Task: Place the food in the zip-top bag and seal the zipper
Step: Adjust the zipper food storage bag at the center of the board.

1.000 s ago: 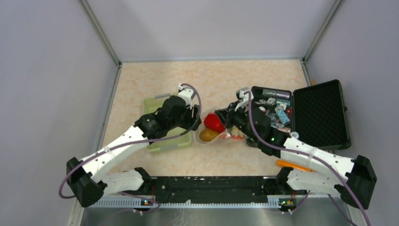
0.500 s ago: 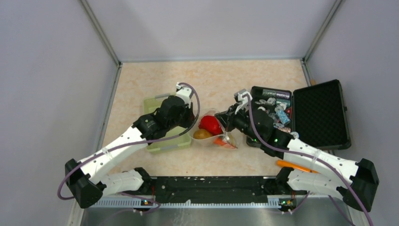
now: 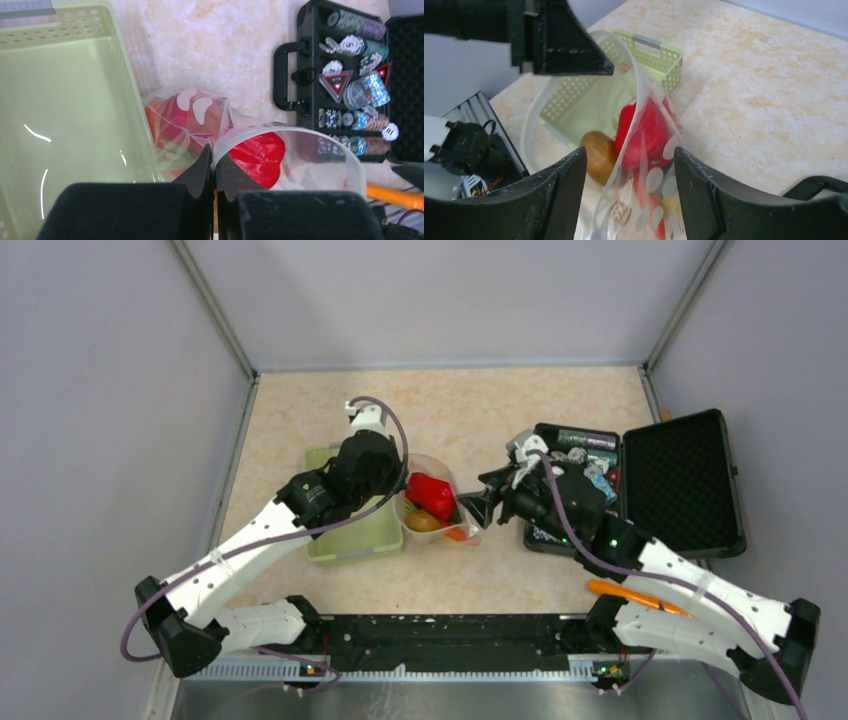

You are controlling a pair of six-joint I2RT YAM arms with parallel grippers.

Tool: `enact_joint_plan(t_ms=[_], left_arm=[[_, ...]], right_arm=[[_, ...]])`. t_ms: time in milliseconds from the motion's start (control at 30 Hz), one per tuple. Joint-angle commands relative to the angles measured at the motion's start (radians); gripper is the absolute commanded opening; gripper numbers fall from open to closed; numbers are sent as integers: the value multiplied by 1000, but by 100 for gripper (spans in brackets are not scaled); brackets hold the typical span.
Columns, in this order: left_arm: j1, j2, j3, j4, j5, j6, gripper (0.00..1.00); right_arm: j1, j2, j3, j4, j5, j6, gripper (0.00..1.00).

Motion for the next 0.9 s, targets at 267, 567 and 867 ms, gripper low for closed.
enact_joint_plan(t_ms=[267,567,867], left_arm=[[27,55,86,1,-66,-72,0],[37,46,75,9,-23,-65,0],[39,42,60,32,18,-76,0]], right_arm=[[11,-237,-294,143,-270,-172,63],[58,-176,-459,529,-136,-385,64],[69,18,-486,887,-95,-346,43]])
